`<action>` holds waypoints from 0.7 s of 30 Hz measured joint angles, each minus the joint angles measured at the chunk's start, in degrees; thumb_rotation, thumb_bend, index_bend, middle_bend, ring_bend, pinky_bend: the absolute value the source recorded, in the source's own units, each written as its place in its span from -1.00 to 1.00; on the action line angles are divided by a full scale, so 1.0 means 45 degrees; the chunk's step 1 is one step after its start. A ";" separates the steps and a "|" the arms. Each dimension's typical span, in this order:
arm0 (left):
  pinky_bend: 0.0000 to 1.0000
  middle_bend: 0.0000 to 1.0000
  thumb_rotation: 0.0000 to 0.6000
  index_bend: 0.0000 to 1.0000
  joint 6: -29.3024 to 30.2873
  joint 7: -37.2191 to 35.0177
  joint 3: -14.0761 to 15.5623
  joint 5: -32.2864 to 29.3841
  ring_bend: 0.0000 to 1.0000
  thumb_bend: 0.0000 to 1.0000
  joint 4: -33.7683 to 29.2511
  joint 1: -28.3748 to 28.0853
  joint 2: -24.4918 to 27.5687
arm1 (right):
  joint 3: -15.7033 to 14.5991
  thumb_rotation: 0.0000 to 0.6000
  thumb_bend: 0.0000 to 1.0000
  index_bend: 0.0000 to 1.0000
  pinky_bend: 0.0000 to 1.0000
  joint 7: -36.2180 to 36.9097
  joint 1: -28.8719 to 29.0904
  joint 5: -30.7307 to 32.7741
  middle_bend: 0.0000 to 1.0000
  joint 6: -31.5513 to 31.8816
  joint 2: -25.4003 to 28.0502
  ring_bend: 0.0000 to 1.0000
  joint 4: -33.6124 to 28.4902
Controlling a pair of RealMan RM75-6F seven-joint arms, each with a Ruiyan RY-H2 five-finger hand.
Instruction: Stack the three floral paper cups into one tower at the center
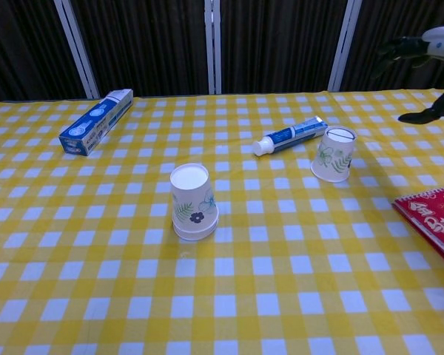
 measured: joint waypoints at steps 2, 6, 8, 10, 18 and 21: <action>-1.00 -1.00 1.00 -0.92 -0.0110 -0.0039 -0.0042 0.0010 -1.00 -0.60 0.0030 0.0012 0.0001 | 0.0144 1.00 -0.56 -0.49 -0.70 -0.0558 0.0629 0.0782 -0.97 -0.0453 -0.0419 -1.00 0.0300; -1.00 -1.00 1.00 -0.92 -0.0385 -0.0142 -0.0134 0.0024 -1.00 -0.59 0.0075 0.0019 0.0010 | 0.0246 1.00 -0.55 -0.53 -0.70 -0.1234 0.1389 0.1937 -1.00 -0.1087 -0.0954 -1.00 0.0888; -1.00 -1.00 1.00 -0.92 -0.0523 -0.0225 -0.0199 0.0033 -1.00 -0.60 0.0094 0.0021 0.0025 | 0.0245 1.00 -0.55 -0.55 -0.71 -0.1475 0.1690 0.2618 -1.00 -0.1447 -0.1172 -1.00 0.1225; -1.00 -1.00 1.00 -0.92 -0.0624 -0.0275 -0.0274 0.0046 -1.00 -0.60 0.0110 0.0043 0.0038 | 0.0215 1.00 -0.55 -0.57 -0.71 -0.1693 0.1966 0.3194 -1.00 -0.1684 -0.1323 -1.00 0.1467; -1.00 -1.00 1.00 -0.92 -0.0851 -0.0380 -0.0525 0.0129 -1.00 -0.60 0.0177 0.0149 0.0017 | -0.0383 1.00 -0.55 -0.66 -0.76 -0.2484 0.2957 0.4954 -1.00 -0.2348 -0.1725 -1.00 0.2189; -1.00 -1.00 1.00 -0.92 -0.0915 -0.0393 -0.0604 0.0160 -1.00 -0.60 0.0181 0.0203 0.0014 | -0.0621 1.00 -0.56 -0.66 -0.76 -0.2546 0.3218 0.5215 -1.00 -0.2473 -0.1959 -1.00 0.2546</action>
